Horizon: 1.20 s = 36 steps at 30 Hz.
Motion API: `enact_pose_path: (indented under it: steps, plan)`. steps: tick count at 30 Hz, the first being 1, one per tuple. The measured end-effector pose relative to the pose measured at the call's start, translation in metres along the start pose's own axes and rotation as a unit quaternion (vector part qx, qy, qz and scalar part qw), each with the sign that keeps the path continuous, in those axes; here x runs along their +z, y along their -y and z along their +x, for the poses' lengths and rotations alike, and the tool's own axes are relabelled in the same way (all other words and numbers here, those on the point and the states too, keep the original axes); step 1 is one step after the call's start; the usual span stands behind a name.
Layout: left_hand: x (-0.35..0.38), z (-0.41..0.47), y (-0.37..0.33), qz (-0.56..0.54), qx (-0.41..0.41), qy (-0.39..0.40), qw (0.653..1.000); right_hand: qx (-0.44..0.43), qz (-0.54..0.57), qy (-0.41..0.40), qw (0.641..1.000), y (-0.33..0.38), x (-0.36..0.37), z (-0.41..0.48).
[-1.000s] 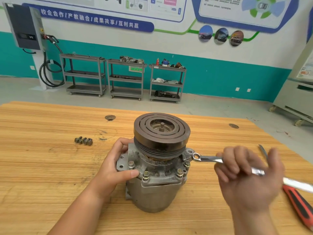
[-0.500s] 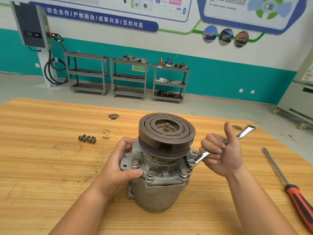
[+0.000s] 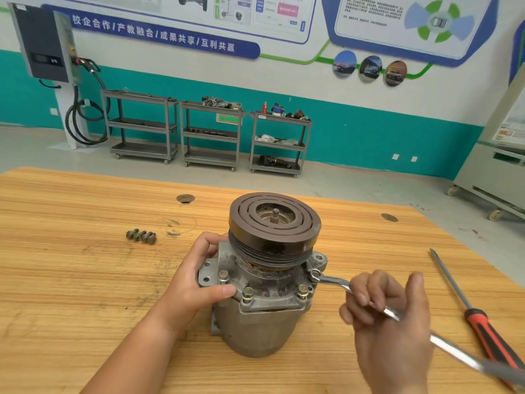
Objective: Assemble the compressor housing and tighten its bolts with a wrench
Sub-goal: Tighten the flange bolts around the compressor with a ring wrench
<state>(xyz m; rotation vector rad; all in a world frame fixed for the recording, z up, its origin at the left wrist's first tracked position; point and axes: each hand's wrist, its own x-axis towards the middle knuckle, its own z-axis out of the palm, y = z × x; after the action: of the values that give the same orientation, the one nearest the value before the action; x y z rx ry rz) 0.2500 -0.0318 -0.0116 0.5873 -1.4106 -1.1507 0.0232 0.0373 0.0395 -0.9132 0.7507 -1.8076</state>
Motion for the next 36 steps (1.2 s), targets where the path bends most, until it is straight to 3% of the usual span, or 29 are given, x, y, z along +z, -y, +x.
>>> enact_pose_path:
  steps: [3, 6, 12, 14, 17, 20, 24, 26, 32, 36]
  plan:
    - [-0.001, 0.000, 0.001, 0.003, 0.002, 0.001, 1.000, -0.059, -0.109, -0.034, 0.992, -0.014, 0.012, -0.025]
    - [-0.002, 0.000, 0.001, 0.010, 0.008, 0.007, 1.000, -0.135, -0.237, 0.039, 0.961, -0.038, 0.023, -0.046]
    - [-0.003, 0.000, 0.001, 0.002, 0.007, 0.011, 1.000, -0.228, -0.168, 0.105, 0.953, -0.006, 0.024, -0.020]
    - [-0.002, 0.000, 0.001, 0.000, 0.007, 0.011, 1.000, -0.195, -0.081, 0.080, 0.974, 0.012, 0.014, 0.000]
    - [-0.002, 0.001, 0.001, -0.003, 0.008, 0.012, 1.000, -0.053, -0.009, 0.115, 0.992, 0.021, 0.003, 0.034]
    - [-0.002, 0.001, 0.002, -0.005, 0.010, 0.011, 1.000, 0.105, 0.061, 0.162, 0.979, 0.013, -0.005, 0.068]
    - [-0.001, 0.001, 0.001, -0.010, 0.011, 0.013, 1.000, 0.218, 0.140, 0.215, 0.942, -0.008, -0.017, 0.090]
    - [0.000, 0.000, 0.000, -0.012, 0.010, 0.012, 1.000, 0.245, 0.173, 0.256, 0.919, -0.012, -0.020, 0.097]
    - [0.000, 0.000, 0.001, -0.012, -0.001, 0.007, 1.000, 0.285, 0.108, 0.275, 0.912, -0.010, -0.011, 0.110]
    - [0.000, 0.000, 0.000, -0.010, 0.001, 0.004, 1.000, 0.267, 0.100, 0.217, 0.934, -0.004, -0.010, 0.100]
